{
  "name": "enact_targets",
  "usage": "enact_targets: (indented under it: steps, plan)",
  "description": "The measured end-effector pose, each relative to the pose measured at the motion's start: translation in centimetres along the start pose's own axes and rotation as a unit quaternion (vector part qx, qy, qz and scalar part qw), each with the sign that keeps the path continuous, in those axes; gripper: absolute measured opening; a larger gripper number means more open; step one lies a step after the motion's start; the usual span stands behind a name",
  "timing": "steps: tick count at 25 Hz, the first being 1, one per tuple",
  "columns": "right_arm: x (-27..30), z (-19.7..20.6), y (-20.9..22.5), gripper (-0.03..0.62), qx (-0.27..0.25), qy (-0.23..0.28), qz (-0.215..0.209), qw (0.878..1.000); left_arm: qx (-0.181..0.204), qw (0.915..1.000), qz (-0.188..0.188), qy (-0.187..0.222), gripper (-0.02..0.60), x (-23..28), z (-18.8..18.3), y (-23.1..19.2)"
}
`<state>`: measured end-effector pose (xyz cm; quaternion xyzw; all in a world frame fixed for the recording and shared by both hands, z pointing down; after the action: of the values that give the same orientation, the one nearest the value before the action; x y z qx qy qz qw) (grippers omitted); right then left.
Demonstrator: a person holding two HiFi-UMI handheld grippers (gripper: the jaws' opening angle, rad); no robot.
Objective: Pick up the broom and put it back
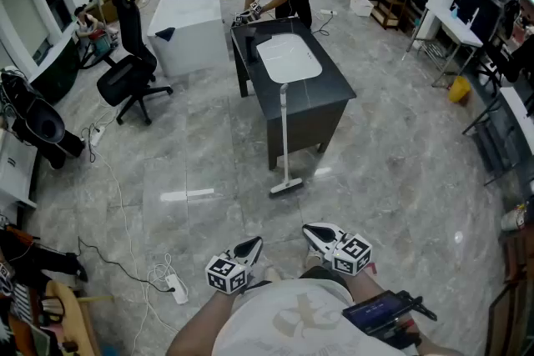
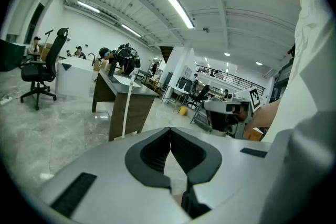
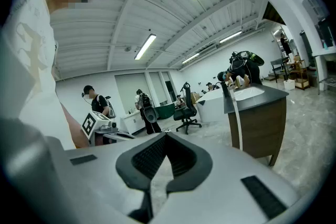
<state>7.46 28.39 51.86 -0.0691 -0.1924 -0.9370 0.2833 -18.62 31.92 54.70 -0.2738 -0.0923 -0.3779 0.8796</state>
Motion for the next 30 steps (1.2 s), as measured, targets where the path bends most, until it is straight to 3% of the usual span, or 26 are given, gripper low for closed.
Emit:
enact_targets:
  steps: [9,25,30]
  plan:
    - [-0.5,-0.1,-1.3,0.017,0.003,0.026,0.018,0.999,0.005,0.9999,0.009,0.000,0.012,-1.0,0.7,0.0]
    - [0.0,0.5,-2.7,0.017,0.006,-0.009,0.036,0.999,-0.013,0.9999,0.005,-0.007,0.012,-2.4,1.7,-1.0]
    - [1.2,0.2,-2.0,0.017,0.011,-0.019,0.022,1.000,-0.018,0.9997,-0.004,-0.015,0.012,-2.1,1.5,-1.3]
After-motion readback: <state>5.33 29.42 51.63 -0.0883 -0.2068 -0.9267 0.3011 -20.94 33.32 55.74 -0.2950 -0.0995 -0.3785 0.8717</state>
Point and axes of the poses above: the fingertips, and each gripper's own axes: x forward along the fingers, y to its right, z out of its underside, the point moved 9 cm from there along -x, backward along the fingers, and after that the axes turned 1 degree about -x, right-handed, at the moved point
